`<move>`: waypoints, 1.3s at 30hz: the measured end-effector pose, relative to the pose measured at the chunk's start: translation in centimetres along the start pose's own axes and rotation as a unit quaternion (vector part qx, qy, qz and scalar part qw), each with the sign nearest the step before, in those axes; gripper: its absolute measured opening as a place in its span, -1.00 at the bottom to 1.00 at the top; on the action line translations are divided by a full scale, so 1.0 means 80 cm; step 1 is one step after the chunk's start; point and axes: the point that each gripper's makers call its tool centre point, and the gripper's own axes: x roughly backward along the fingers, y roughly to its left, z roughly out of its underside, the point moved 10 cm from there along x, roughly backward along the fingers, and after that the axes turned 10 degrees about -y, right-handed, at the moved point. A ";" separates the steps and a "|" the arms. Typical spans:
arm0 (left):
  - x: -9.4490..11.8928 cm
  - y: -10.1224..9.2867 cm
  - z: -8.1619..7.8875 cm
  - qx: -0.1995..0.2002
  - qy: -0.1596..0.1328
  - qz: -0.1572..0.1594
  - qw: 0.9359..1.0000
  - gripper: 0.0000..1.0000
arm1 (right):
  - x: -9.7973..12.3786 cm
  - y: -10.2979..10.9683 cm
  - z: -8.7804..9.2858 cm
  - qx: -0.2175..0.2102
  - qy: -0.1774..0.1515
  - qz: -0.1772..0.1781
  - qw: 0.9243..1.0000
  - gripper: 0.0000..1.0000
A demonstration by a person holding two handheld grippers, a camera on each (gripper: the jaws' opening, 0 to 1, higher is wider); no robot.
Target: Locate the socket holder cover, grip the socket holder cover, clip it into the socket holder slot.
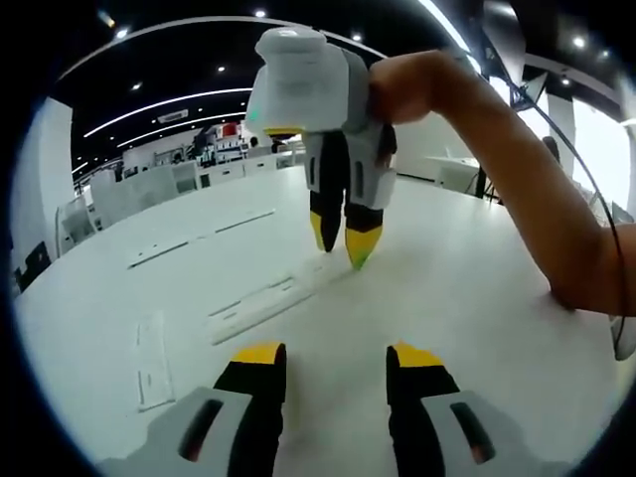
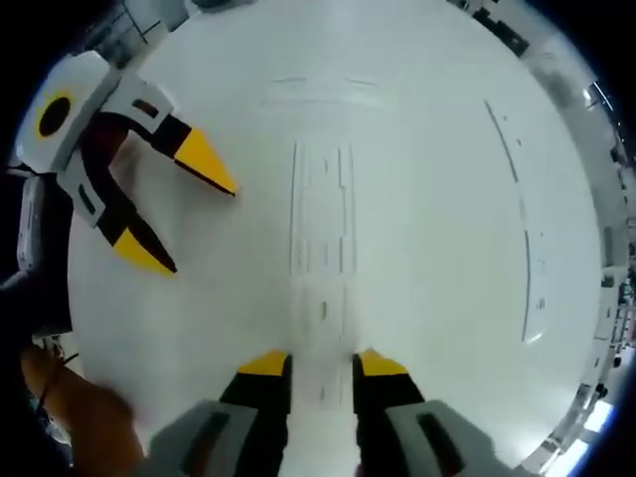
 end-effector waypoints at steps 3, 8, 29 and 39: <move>0.000 0.000 0.000 0.000 0.000 0.000 1.000 -0.18 | -0.001 0.003 -0.003 0.003 0.001 0.001 1.000 -0.49; 0.000 0.001 0.000 0.000 0.000 0.000 1.000 -0.18 | -0.002 0.004 -0.004 0.005 0.002 0.001 1.000 -0.49; 0.000 0.003 -0.001 -0.002 0.001 0.000 1.000 -0.18 | 0.002 -0.023 -0.018 -0.019 0.010 0.005 1.000 -0.49; -0.003 0.005 -0.001 -0.001 0.003 -0.002 1.000 -0.18 | 0.003 -0.026 -0.013 -0.049 -0.001 -0.001 0.999 -0.49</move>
